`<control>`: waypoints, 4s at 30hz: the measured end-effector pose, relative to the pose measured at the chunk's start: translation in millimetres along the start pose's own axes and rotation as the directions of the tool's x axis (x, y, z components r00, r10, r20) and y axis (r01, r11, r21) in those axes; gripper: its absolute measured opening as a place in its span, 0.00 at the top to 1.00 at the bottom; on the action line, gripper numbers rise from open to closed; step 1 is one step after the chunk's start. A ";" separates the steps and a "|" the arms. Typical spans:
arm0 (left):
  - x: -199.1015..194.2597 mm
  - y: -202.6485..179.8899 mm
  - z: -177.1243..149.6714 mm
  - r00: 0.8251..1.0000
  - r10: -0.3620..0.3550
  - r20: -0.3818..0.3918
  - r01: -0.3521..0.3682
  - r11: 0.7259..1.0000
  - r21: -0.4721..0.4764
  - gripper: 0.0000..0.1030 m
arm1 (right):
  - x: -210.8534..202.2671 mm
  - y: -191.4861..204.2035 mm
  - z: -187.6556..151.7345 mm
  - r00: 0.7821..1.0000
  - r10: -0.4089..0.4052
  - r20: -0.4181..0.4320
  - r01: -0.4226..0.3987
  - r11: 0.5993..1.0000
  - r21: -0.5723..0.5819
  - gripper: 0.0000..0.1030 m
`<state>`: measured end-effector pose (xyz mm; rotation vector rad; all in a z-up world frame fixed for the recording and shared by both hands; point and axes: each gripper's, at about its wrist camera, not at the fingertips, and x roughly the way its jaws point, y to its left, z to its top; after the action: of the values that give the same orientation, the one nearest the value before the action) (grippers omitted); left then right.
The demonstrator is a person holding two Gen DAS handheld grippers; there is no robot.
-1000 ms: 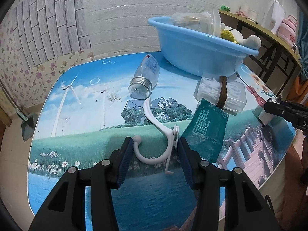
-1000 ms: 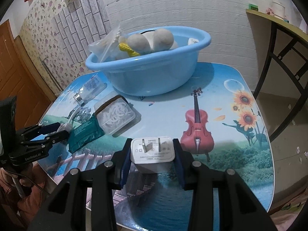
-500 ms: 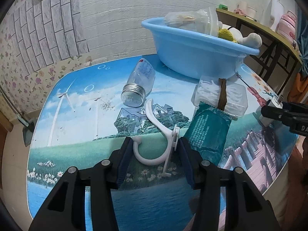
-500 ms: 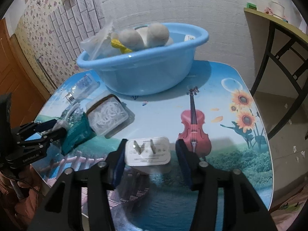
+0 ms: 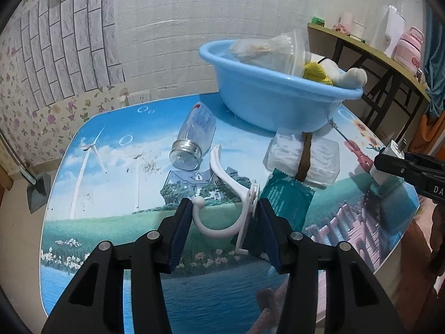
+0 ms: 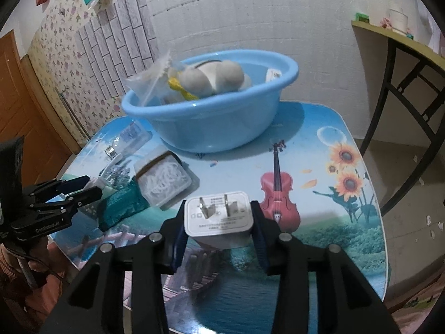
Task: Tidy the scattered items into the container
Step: 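Lift the hook and power adapter and carry both toward the blue basin, then lower hook and power adapter into the blue basin and open both tools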
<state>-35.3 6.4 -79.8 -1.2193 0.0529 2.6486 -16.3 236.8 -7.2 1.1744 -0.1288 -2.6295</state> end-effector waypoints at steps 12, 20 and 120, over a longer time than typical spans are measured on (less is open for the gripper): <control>-27.1 -8.2 24.9 0.998 -0.009 0.067 0.010 1.000 -0.014 0.54 | -18.3 15.9 18.4 0.999 0.011 0.053 -0.010 1.000 -0.011 0.61; -36.9 -19.8 45.5 0.993 -0.023 0.113 0.023 1.000 -0.006 0.54 | -31.6 25.3 23.9 0.996 0.039 0.086 -0.037 0.999 -0.027 0.61; 23.1 -60.4 157.7 0.977 -0.087 0.193 0.067 0.992 0.109 0.32 | 24.4 0.7 118.2 0.982 0.110 0.157 -0.106 0.994 -0.034 0.38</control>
<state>-154.4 89.4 9.6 -0.9039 0.1045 2.6484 -119.5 226.7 54.5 0.9224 -0.1834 -2.6180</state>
